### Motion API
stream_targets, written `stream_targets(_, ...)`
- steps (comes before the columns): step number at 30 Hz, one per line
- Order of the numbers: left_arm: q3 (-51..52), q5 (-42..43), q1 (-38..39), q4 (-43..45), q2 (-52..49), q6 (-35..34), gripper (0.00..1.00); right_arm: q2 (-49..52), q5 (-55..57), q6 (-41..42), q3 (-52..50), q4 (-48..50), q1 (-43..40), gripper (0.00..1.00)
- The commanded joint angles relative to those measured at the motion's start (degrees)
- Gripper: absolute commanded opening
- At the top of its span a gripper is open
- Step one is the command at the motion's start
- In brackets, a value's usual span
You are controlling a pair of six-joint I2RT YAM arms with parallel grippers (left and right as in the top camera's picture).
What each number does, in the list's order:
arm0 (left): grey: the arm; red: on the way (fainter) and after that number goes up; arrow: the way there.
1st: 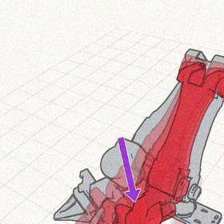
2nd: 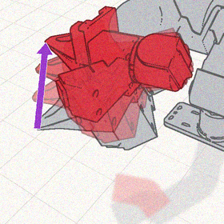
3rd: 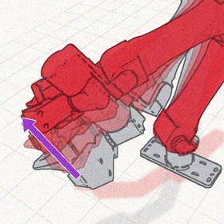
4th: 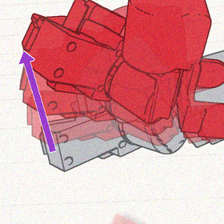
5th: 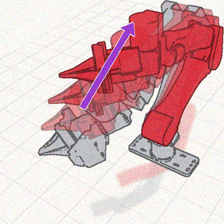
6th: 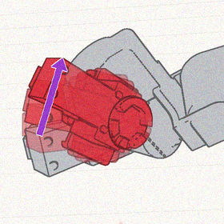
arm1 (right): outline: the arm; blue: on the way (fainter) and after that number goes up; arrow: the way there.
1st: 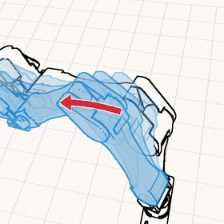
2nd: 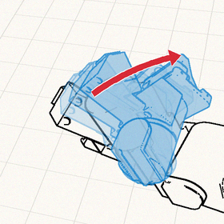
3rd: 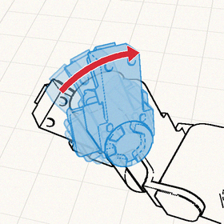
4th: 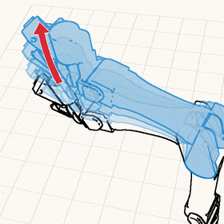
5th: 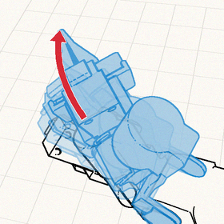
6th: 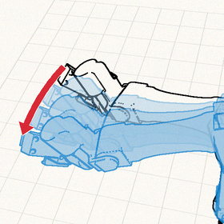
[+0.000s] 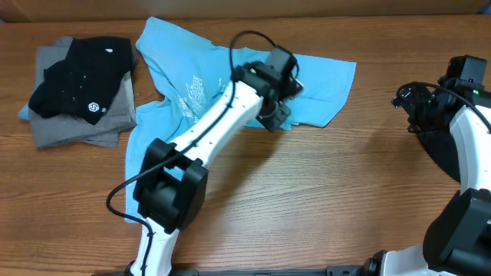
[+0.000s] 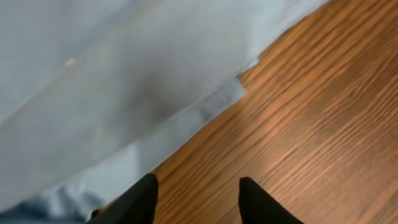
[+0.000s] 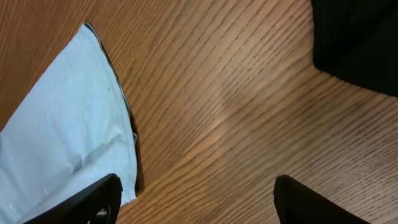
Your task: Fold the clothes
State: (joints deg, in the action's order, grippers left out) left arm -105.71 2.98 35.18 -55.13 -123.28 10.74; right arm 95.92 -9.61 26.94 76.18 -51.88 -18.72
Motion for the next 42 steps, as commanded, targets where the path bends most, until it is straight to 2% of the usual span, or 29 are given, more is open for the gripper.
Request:
stream_targets(1, 1.2, 1.5, 0.5, 2.8, -2.5, 1.0, 0.43, 0.4, 0.6, -0.4, 1.1, 0.3, 0.0, 0.81)
stream_targets(3, 1.3, 2.0, 0.7, 4.4, -3.8, 0.8, 0.43, 0.4, 0.6, -0.4, 1.1, 0.3, 0.0, 0.81)
stream_targets(6, 1.3, 2.0, 0.8, 6.8, -5.8, -0.1, 0.49, 0.4, 0.6, -0.4, 1.1, 0.2, 0.0, 0.81)
stream_targets(13, 1.3, 5.0, 0.9, 7.2, -8.6, -0.8, 0.44, 0.4, 0.6, -0.4, 1.1, -0.2, 0.0, 0.81)
stream_targets(24, 1.4, 5.2, 0.9, 9.4, -9.9, -1.7, 0.47, 0.4, 0.6, -0.4, 1.1, -0.5, 0.0, 0.81)
stream_targets(33, 1.5, 6.0, 0.9, 9.0, -10.5, -2.2, 0.37, 0.4, 0.6, -0.4, 1.1, -0.9, 0.0, 0.81)
stream_targets(38, 1.5, 6.0, 0.9, 9.8, -10.5, -2.2, 0.36, 0.4, 0.6, -0.4, 1.1, -1.2, 0.0, 0.81)
stream_targets(42, 1.5, 6.1, 0.9, 10.0, -11.1, -3.1, 0.28, 0.4, 0.6, -0.4, 1.1, -1.4, 0.0, 0.81)
